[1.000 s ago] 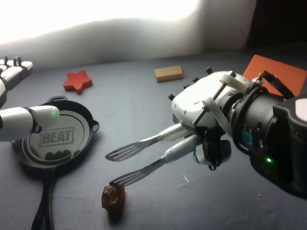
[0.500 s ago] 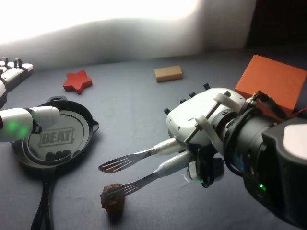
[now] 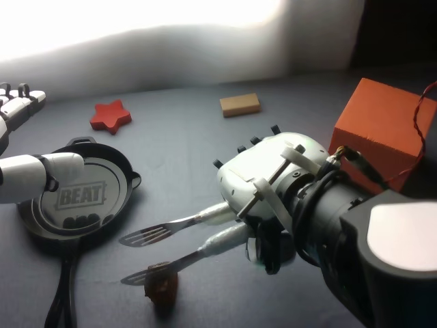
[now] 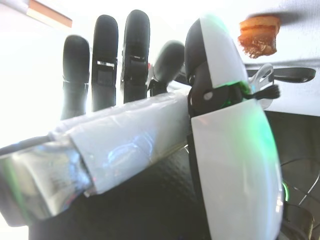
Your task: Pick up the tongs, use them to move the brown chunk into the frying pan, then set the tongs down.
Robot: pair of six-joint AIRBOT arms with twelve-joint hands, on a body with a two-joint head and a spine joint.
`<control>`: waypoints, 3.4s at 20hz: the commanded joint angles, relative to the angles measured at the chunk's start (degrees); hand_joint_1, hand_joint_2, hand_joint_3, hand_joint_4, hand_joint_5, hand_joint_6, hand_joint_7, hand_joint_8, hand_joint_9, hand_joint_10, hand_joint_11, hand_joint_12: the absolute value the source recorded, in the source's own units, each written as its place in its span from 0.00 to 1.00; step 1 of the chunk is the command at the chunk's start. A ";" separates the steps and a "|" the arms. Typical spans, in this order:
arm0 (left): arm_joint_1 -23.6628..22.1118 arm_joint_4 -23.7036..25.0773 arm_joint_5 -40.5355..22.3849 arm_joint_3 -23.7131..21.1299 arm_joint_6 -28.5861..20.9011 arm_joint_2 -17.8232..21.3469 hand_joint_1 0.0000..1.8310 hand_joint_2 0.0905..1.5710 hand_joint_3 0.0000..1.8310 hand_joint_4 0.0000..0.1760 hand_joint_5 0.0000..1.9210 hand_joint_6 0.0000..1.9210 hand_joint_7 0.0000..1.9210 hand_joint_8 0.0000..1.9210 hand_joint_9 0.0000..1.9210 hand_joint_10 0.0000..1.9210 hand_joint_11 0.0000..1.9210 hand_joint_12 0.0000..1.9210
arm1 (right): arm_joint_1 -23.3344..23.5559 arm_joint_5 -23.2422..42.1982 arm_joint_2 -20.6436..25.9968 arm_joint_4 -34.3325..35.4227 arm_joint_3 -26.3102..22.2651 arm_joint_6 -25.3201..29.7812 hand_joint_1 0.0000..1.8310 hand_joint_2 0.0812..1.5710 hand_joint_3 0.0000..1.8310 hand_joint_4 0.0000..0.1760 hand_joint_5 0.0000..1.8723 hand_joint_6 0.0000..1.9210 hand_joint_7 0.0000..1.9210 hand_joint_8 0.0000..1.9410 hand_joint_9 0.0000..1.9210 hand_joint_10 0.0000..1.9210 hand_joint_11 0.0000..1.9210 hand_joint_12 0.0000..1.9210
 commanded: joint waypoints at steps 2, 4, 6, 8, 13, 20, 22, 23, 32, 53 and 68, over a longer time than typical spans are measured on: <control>-0.20 2.08 -5.55 0.06 -0.07 0.14 0.00 0.72 0.00 0.17 0.01 0.00 0.01 0.00 0.01 0.00 0.01 0.01 | 0.22 -1.19 -0.03 -4.73 0.14 1.01 0.60 0.76 0.00 0.00 0.41 0.58 0.51 0.01 0.34 0.34 0.15 0.81; -0.20 1.95 -5.55 0.08 -0.17 0.12 0.00 0.73 0.00 0.17 0.01 0.00 0.01 0.00 0.01 0.00 0.01 0.01 | -0.23 -1.30 -0.34 -4.73 0.22 0.98 0.61 0.74 0.00 0.00 0.35 0.46 0.51 0.01 0.34 0.35 0.16 0.81; -0.23 1.90 -5.66 0.18 -0.41 0.12 0.00 0.73 0.00 0.16 0.01 0.00 0.02 0.00 0.01 0.00 0.01 0.01 | -0.75 -1.66 -0.50 -4.73 0.26 0.99 0.61 0.75 0.00 0.00 0.41 0.60 0.51 0.01 0.34 0.36 0.16 0.81; -0.40 1.89 -5.96 0.19 -0.51 0.12 0.00 0.73 0.00 0.17 0.01 0.00 0.01 0.00 0.01 0.00 0.01 0.01 | -1.17 -1.73 -0.55 -4.73 0.38 1.01 0.59 0.78 0.00 0.00 0.39 0.70 0.51 0.01 0.34 0.37 0.15 0.82; -0.47 1.86 -5.96 -0.25 -0.54 0.10 0.00 0.73 0.00 0.14 0.02 0.00 0.02 0.00 0.01 0.00 0.01 0.01 | -1.98 -1.91 -0.92 -4.72 1.65 1.39 0.61 0.74 0.00 0.00 0.37 0.31 0.49 0.00 0.32 0.37 0.13 0.82; -0.44 1.87 -5.96 -0.37 -0.52 0.03 0.00 0.73 0.00 0.15 0.00 0.00 0.00 0.00 0.00 0.00 0.00 0.00 | -3.59 -1.71 -1.05 -4.70 2.10 1.17 0.60 0.74 0.00 0.00 0.40 0.24 0.49 0.00 0.32 0.35 0.12 0.81; -0.44 1.87 -5.96 -0.38 -0.52 0.02 0.00 0.73 0.00 0.16 0.00 0.00 0.01 0.00 0.00 0.00 0.01 0.00 | -3.40 -1.35 -0.89 -4.65 2.11 0.99 0.60 0.74 0.00 0.00 0.40 0.24 0.49 0.00 0.31 0.36 0.11 0.82; -0.44 1.87 -5.96 -0.38 -0.53 0.02 0.00 0.73 0.00 0.16 0.01 0.00 0.01 0.00 0.01 0.00 0.01 0.01 | -3.24 -1.27 -0.88 -4.65 2.12 0.98 0.61 0.74 0.00 0.00 0.41 0.24 0.49 0.00 0.32 0.36 0.12 0.81; -0.45 1.53 -5.97 -0.35 -0.60 0.02 0.00 0.73 0.00 0.16 0.01 0.00 0.01 0.00 0.00 0.00 0.00 0.00 | -1.48 -0.13 -0.23 -2.73 1.54 -1.21 0.61 0.73 0.00 0.00 0.41 0.23 0.49 0.00 0.32 0.37 0.12 0.82; -0.55 1.48 -6.27 -0.19 -0.62 -0.09 0.00 0.73 0.00 0.16 0.01 0.00 0.02 0.00 0.01 0.00 0.02 0.02 | -4.01 0.67 -1.14 -3.36 3.67 -1.13 0.59 0.74 0.00 0.00 0.38 0.28 0.49 0.00 0.29 0.39 0.10 0.84; -0.14 1.28 -6.33 0.02 -0.61 -0.28 0.00 0.73 0.00 0.16 0.00 0.00 0.01 0.00 0.00 0.00 0.00 0.03 | -3.84 1.37 -2.78 -4.30 4.44 -1.10 0.60 0.74 0.00 0.00 0.39 0.26 0.49 0.01 0.30 0.39 0.11 0.83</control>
